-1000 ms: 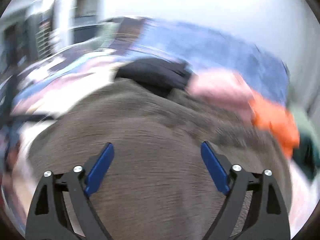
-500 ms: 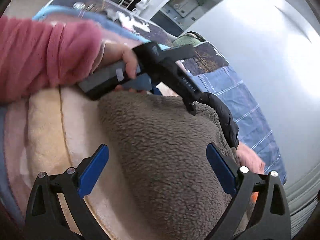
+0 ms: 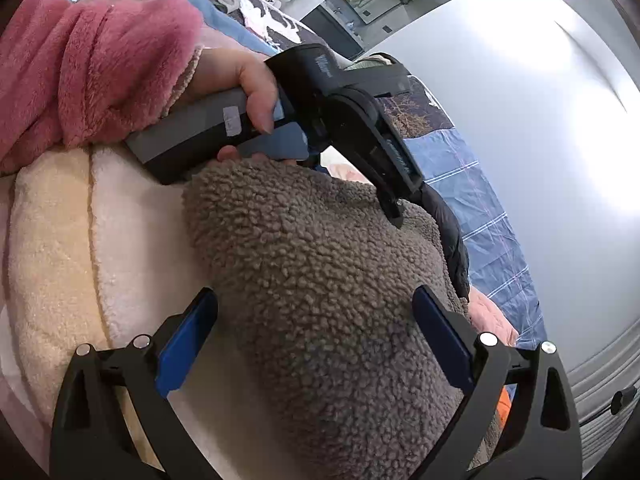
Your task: Fold large clothes
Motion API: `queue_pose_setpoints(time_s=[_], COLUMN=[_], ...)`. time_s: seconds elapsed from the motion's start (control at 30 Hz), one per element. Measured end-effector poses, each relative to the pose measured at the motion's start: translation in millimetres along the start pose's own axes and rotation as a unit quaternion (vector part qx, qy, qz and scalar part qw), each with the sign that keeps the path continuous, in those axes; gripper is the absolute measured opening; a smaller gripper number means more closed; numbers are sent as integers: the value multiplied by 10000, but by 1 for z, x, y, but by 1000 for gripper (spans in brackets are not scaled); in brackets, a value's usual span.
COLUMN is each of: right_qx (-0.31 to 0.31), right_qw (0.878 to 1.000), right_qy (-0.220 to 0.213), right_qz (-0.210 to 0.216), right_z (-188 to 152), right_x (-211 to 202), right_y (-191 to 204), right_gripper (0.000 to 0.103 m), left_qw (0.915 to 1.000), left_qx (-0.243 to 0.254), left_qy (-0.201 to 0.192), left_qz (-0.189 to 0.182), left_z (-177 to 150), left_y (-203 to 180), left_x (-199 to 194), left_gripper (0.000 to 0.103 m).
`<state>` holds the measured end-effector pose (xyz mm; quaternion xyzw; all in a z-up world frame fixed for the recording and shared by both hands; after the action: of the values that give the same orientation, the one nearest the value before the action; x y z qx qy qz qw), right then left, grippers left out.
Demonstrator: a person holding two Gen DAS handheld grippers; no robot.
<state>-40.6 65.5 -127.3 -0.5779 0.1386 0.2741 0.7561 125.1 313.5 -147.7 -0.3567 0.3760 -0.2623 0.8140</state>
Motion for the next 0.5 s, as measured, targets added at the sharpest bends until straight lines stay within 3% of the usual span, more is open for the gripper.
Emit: queue_pose_setpoints(time_s=[0.1,0.2,0.33,0.37,0.4,0.5], right_qx=[2,153,268,361,518,1098], right_qw=[10000,9998,9993,9989,9980,9924], right_qy=[-53,-134,-254,-306,-353,-525], right_qz=[-34,33,-20,1,29,154], right_z=[11,12,12,12,11,6], right_x=[13,25,20,17,15,3], right_y=[4,7,2,-1,-7,-29], right_gripper=[98,89,59,52,49,45], left_qw=[10000,10000,9997,9996,9996,9993], left_qx=[-30,-57,6,107,155,344], left_qy=[12,33,143,167,228,109], left_qz=[12,8,176,197,63,-111], left_z=[0,1,5,5,5,11], left_y=[1,3,0,-5,-12,-36], left_x=[2,3,9,10,12,5], left_gripper=[82,83,83,74,45,37])
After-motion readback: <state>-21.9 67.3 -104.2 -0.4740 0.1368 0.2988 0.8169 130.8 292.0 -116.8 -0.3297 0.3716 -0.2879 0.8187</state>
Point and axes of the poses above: each gripper's, at about its wrist camera, not at the fingertips, and x roughly the way its jaws point, y to its left, z to its top, the point moved 3 cm from there along x, roughly the way its jaws point, and after that the axes turned 9 degrees about -x, right-handed, at the moved point
